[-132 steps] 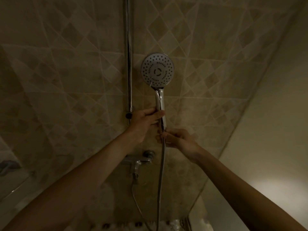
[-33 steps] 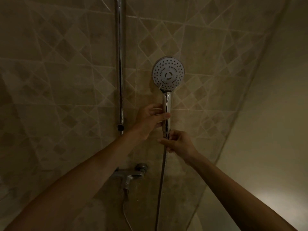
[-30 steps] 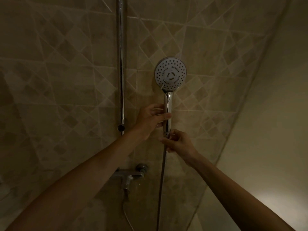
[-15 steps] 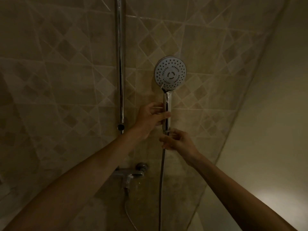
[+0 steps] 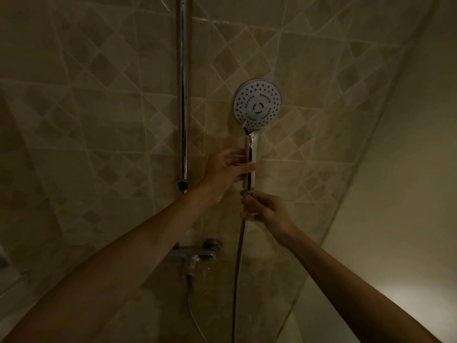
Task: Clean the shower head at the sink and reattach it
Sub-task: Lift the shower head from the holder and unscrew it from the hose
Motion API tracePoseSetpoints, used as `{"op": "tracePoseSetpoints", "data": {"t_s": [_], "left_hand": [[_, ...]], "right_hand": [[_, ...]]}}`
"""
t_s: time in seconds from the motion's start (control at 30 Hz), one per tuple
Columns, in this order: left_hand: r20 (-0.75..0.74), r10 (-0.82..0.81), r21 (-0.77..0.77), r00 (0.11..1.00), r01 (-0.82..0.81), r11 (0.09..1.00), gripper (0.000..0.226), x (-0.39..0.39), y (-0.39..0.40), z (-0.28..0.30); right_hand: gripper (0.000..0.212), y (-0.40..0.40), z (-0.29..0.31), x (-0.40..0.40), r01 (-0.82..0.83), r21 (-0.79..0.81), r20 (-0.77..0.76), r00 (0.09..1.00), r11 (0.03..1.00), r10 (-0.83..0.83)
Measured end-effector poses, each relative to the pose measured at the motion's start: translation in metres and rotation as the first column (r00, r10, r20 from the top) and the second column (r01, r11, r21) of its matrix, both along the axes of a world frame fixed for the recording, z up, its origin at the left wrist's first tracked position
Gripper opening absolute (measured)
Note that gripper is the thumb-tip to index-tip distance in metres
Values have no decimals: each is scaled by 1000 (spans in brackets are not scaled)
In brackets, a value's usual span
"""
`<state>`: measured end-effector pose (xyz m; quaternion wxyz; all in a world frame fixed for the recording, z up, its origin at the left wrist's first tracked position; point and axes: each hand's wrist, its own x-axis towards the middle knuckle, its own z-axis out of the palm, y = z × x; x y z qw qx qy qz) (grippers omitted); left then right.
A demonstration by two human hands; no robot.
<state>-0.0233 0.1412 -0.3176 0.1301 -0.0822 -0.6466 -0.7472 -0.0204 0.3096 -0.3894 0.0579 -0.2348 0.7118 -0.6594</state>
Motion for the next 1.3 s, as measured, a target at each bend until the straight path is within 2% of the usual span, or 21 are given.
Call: {"op": "tracePoseSetpoints", "data": {"t_s": [0.13,0.3,0.43,0.63,0.97,1.17,1.3], "left_hand": [[-7,0,-11,1000,0,1000,40,-1,0,1],[-7,19,-20,1000,-19,1000,37,1,3,-1],[-7,23,-10,1000,-23,1000,39,1,2,2],[-1,17,14,1000,-17,1000,37,-2,-2,4],[-51,52,-63,997,-55,996,35,-1,4,-7],[1,54,-2,999,-54,999,32,-4,1,-6],[8,62,16,998,-62,998,32,-4,-7,-2]], "right_hand": [[16,-6,3,4,69,-6,-11,998,998,-69],[34,-9,5,6,110,-62,63,992,992,-106],[15,-4,2,7,28,-42,20,999,999,-27],[23,-4,-4,8,58,-12,-65,996,998,-59],[18,0,-13,1,143,-34,-23,989,989,-144],[21,9,-12,-3,143,-14,-67,987,990,-143],[16,12,-4,-7,168,10,-52,984,986,-168]]}}
